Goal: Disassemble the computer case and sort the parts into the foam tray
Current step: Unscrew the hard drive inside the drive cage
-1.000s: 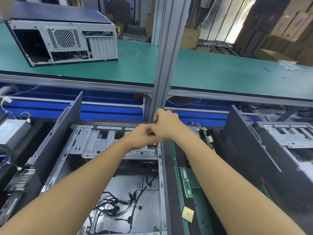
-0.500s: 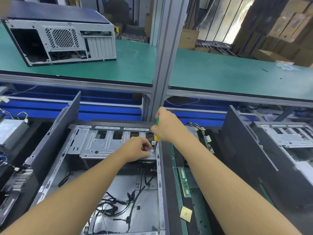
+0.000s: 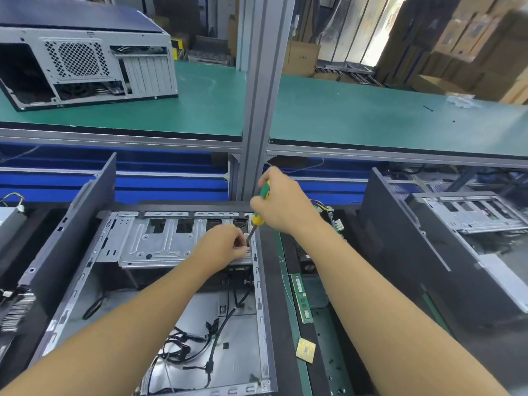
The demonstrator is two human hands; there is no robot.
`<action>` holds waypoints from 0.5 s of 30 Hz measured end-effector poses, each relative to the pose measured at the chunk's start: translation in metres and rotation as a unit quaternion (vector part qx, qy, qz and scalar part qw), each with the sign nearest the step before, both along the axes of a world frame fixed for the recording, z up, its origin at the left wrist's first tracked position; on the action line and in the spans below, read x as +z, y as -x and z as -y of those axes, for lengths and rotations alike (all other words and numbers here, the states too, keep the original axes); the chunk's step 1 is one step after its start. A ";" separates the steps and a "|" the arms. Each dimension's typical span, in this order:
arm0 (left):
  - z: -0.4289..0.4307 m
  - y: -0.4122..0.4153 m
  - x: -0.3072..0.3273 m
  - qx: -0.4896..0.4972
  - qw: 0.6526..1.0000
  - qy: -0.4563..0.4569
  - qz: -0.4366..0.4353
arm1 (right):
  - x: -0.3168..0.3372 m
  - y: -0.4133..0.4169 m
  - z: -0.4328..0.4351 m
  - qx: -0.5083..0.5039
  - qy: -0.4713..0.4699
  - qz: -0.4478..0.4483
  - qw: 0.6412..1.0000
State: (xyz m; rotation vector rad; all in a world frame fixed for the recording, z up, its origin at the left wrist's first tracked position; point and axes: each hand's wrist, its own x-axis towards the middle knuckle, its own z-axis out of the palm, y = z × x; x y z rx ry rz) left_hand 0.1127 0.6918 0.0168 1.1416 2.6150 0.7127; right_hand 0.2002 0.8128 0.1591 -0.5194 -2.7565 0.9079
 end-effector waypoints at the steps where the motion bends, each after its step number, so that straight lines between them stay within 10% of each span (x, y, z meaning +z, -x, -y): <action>1: 0.002 0.003 0.002 0.015 0.999 -0.024 0.018 | 0.005 -0.002 -0.004 -0.020 0.011 -0.028 0.999; 5: -0.006 -0.008 0.027 -0.004 0.989 -0.121 0.083 | 0.017 -0.012 -0.018 -0.075 -0.017 -0.069 0.995; 15: -0.098 -0.101 0.020 -0.246 0.959 0.071 0.122 | -0.025 -0.092 -0.067 -0.200 -0.044 -0.022 0.979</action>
